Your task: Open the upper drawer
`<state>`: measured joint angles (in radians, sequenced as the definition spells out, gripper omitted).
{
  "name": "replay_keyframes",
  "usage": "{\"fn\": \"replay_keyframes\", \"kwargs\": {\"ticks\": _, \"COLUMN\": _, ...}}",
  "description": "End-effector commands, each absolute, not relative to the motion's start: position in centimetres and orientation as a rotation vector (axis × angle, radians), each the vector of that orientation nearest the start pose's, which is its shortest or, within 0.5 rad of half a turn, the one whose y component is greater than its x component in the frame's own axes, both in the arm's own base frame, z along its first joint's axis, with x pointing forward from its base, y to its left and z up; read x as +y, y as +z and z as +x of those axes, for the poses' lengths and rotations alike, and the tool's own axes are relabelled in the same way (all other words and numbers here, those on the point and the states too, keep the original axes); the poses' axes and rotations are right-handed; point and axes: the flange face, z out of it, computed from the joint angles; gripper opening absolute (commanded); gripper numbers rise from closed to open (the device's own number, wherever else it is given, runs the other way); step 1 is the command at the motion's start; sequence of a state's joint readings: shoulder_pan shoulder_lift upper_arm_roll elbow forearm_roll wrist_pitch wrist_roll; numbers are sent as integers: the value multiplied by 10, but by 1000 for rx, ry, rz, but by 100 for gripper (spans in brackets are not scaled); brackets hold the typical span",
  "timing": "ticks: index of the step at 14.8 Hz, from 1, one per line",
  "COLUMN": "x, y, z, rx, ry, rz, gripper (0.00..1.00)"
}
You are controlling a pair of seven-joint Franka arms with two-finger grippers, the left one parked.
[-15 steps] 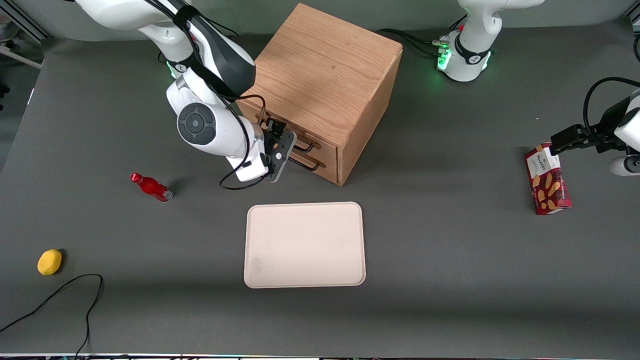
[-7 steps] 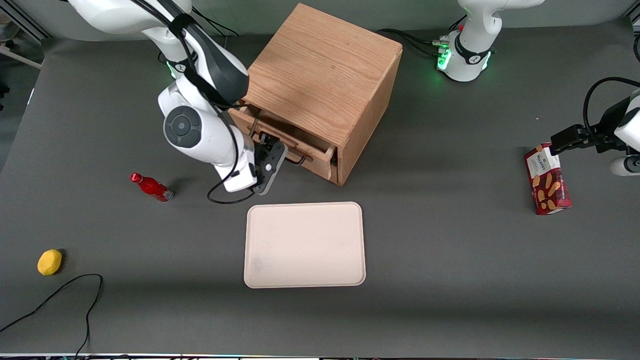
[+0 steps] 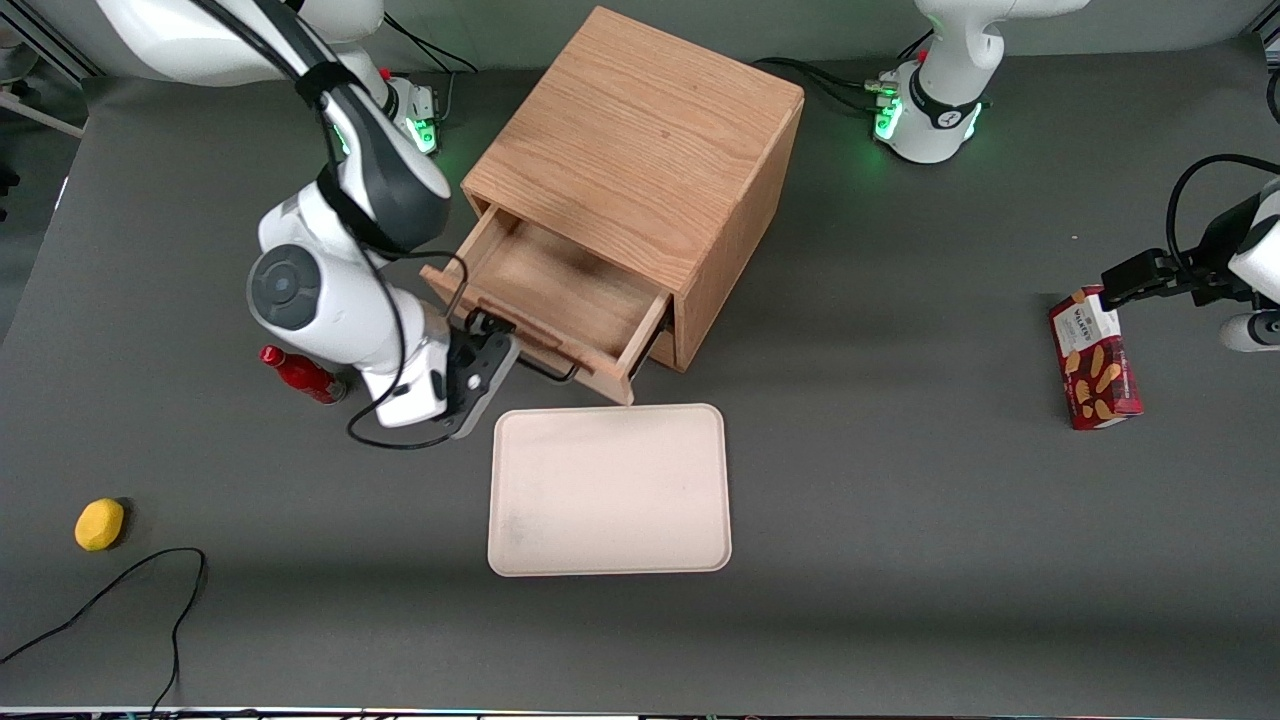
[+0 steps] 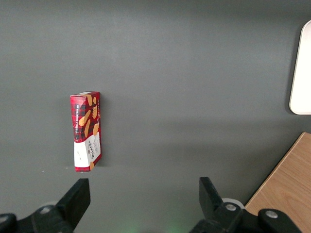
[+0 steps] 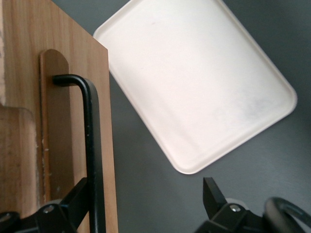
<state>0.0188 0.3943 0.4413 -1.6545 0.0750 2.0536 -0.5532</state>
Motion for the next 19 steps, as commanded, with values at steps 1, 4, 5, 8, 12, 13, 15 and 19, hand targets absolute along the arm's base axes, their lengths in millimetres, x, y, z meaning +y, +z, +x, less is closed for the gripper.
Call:
{"fn": "replay_keyframes", "kwargs": {"ticks": 1, "x": 256, "y": 404, "z": 626, "rx": -1356, "ry": -117, "rz": -2584, "gripper": 100}}
{"fn": "replay_keyframes", "kwargs": {"ticks": 4, "x": 241, "y": 399, "z": 639, "rx": -1360, "ry": -167, "rz": -2593, "gripper": 100}}
{"fn": "replay_keyframes", "kwargs": {"ticks": 5, "x": 237, "y": 399, "z": 642, "rx": -1357, "ry": -190, "rz": -2598, "gripper": 100}}
{"fn": "replay_keyframes", "kwargs": {"ticks": 8, "x": 227, "y": 405, "z": 652, "rx": -1332, "ry": -226, "rz": -2615, "gripper": 100}}
{"fn": "replay_keyframes", "kwargs": {"ticks": 12, "x": 205, "y": 406, "z": 668, "rx": -1318, "ry": -251, "rz": -2638, "gripper": 100}}
{"fn": "replay_keyframes", "kwargs": {"ticks": 13, "x": 199, "y": 406, "z": 672, "rx": -1305, "ry": -266, "rz": -2650, "gripper": 100}}
{"fn": "replay_keyframes", "kwargs": {"ticks": 15, "x": 196, "y": 406, "z": 675, "rx": -1299, "ry": -288, "rz": -2656, "gripper": 100}}
{"fn": "replay_keyframes", "kwargs": {"ticks": 19, "x": 195, "y": 416, "z": 674, "rx": -1281, "ry": -307, "rz": -2669, "gripper": 100}}
